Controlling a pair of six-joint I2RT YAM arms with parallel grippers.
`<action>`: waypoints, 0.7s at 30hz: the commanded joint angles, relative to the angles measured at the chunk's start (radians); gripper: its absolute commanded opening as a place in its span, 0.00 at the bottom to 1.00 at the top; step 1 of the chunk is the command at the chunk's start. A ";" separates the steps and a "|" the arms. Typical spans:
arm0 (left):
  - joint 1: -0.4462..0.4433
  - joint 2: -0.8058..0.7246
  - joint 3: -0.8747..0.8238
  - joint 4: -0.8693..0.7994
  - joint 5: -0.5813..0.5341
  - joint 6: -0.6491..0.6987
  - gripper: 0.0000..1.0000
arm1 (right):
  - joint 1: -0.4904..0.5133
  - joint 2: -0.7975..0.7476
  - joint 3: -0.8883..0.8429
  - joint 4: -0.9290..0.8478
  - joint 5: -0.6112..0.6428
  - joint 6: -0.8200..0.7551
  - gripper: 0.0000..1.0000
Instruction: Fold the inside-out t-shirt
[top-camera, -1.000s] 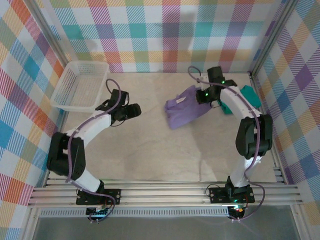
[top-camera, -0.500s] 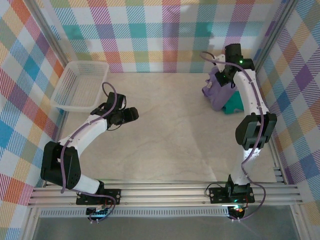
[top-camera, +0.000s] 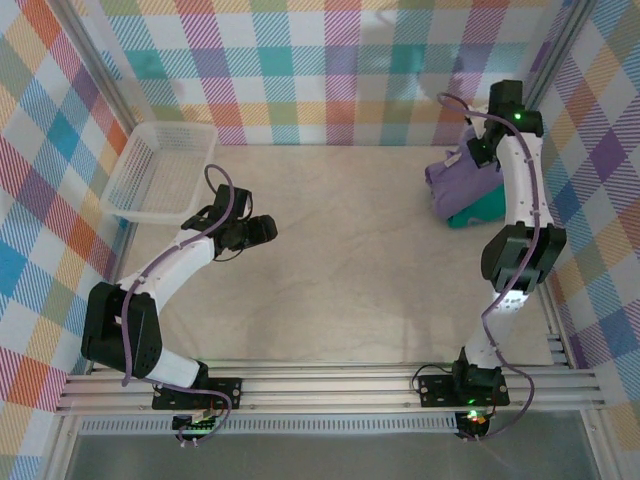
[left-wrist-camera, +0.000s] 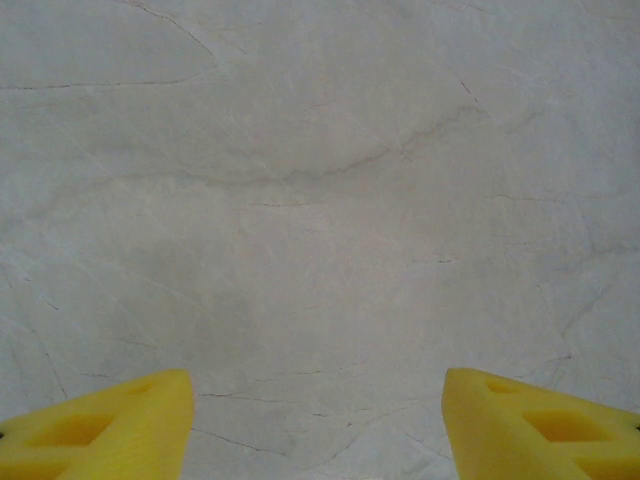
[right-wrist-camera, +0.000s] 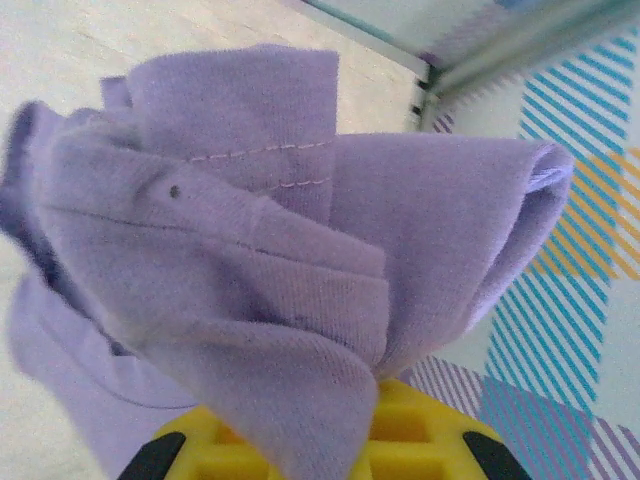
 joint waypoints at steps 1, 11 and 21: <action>-0.001 0.018 0.020 -0.022 0.013 0.016 0.67 | -0.031 0.057 -0.045 0.096 0.137 0.007 0.00; -0.002 0.015 0.030 -0.036 -0.012 0.017 0.67 | -0.060 0.103 -0.176 0.366 0.342 0.036 0.63; 0.017 -0.120 -0.064 0.084 -0.260 0.013 0.83 | 0.144 -0.568 -0.978 0.639 -0.154 0.499 0.80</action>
